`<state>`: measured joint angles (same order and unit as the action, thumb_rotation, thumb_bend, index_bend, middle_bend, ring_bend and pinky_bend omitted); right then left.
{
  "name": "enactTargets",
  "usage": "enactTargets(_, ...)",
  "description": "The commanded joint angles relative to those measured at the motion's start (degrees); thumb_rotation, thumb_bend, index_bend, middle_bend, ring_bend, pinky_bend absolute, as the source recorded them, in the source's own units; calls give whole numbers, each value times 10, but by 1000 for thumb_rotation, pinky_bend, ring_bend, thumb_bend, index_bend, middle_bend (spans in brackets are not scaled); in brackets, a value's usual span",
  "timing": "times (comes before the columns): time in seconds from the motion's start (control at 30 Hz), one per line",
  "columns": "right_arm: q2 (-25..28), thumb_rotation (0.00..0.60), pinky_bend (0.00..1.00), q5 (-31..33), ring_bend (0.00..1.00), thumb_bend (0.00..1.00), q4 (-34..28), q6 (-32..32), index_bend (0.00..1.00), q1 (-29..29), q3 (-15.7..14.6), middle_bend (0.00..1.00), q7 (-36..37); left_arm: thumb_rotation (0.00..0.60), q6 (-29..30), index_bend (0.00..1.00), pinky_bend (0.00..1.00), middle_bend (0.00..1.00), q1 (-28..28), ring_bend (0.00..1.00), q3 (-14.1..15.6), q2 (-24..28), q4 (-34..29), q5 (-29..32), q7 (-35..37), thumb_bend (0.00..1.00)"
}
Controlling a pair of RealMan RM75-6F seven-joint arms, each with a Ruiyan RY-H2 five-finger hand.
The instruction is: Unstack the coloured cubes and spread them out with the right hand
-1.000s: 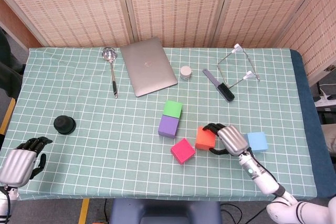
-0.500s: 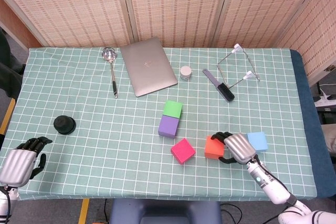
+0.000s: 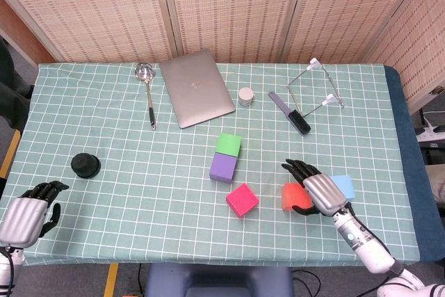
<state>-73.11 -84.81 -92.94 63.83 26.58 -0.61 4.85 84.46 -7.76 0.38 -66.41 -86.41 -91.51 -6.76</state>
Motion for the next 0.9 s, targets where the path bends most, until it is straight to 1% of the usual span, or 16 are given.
enactTargets(0.03,-50,600,247,-8,90,184,40,43,135,0,37,134,43,600,0,301,505,282,0,281,0,0,0,0,0,636)
enactTargets(0.07,-62,600,350,-8,173,269,53,44,228,3,44,247,42,600,0,301,505,282,0,281,0,0,0,0,0,636)
enactTargets(0.1,-73,600,450,-4,255,355,65,42,309,8,50,338,35,600,0,301,505,282,0,282,0,0,1,0,0,636)
enactTargets(0.17,-103,600,668,11,456,522,95,30,463,21,65,505,3,600,1,301,505,282,0,281,0,0,1,-1,0,636)
enactTargets(0.2,-116,600,725,20,522,561,108,21,495,28,70,556,-12,600,1,301,505,281,0,281,0,0,1,-1,0,636)
enactTargets(0.23,-132,600,797,34,609,611,125,7,519,38,77,634,-34,600,1,301,505,281,0,281,-1,0,1,0,1,636)
enactTargets(0.3,-159,600,875,59,691,645,152,-20,546,55,89,709,-73,600,1,301,505,281,0,281,-1,1,2,1,2,636)
enactTargets(0.37,-179,600,917,85,732,647,169,-42,546,68,99,747,-99,600,1,301,505,281,0,282,-2,1,2,2,4,636)
enactTargets(0.43,-200,600,927,108,742,648,185,-61,527,81,110,756,-119,600,1,301,505,282,1,281,-2,1,3,3,6,636)
enactTargets(0.5,-216,600,934,123,754,674,198,-77,509,92,116,770,-127,600,2,301,505,282,1,281,-3,2,4,4,8,636)
enactTargets(0.6,-232,600,954,139,782,791,210,-97,477,104,122,803,-130,600,4,301,506,282,1,282,-3,2,5,4,10,635)
enactTargets(0.67,-240,600,968,150,798,891,213,-108,459,110,126,823,-127,600,5,301,505,281,1,282,-4,3,4,4,10,635)
enactTargets(0.73,-248,600,971,160,805,960,217,-122,451,117,131,832,-119,600,6,301,505,281,2,282,-4,3,4,2,10,636)
enactTargets(0.8,-257,600,973,160,808,995,227,-128,436,125,133,837,-116,600,7,301,505,282,2,282,-3,3,4,2,10,636)
enactTargets(0.9,-271,600,973,154,811,1000,243,-131,393,132,133,840,-104,600,6,301,506,281,2,282,-3,3,4,2,10,636)
